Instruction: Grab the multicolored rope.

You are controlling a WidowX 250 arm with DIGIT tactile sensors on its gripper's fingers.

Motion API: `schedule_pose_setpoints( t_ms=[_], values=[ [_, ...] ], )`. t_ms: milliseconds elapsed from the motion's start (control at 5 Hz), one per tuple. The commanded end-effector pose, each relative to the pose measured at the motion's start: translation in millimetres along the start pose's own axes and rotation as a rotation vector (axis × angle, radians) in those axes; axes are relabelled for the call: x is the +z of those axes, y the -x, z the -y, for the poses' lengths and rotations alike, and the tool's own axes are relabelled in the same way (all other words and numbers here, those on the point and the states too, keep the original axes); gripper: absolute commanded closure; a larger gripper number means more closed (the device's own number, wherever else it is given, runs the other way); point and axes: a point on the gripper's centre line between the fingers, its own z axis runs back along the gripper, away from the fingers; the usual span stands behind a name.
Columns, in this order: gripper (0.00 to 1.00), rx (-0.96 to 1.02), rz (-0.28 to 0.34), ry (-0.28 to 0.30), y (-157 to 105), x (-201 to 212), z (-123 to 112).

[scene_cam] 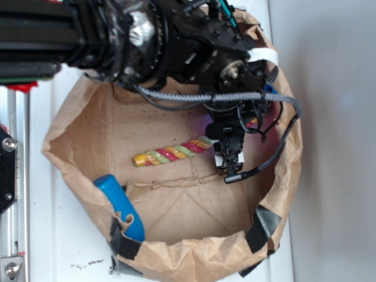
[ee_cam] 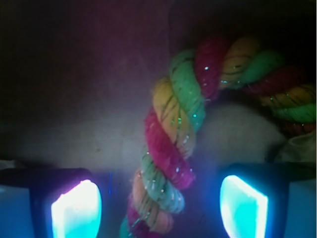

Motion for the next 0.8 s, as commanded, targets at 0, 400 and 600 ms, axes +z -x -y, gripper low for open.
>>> schedule_pose_setpoints(
  t_ms=[0, 400, 600],
  values=[
    [0.0, -0.048, 0.061, -0.049, -12.4, -1.9, -6.8],
    [1.0, -0.022, 0.045, -0.052, -9.8, -1.8, -12.4],
    [1.0, -0.028, 0.056, -0.057, -8.2, -0.6, -13.3]
  ],
)
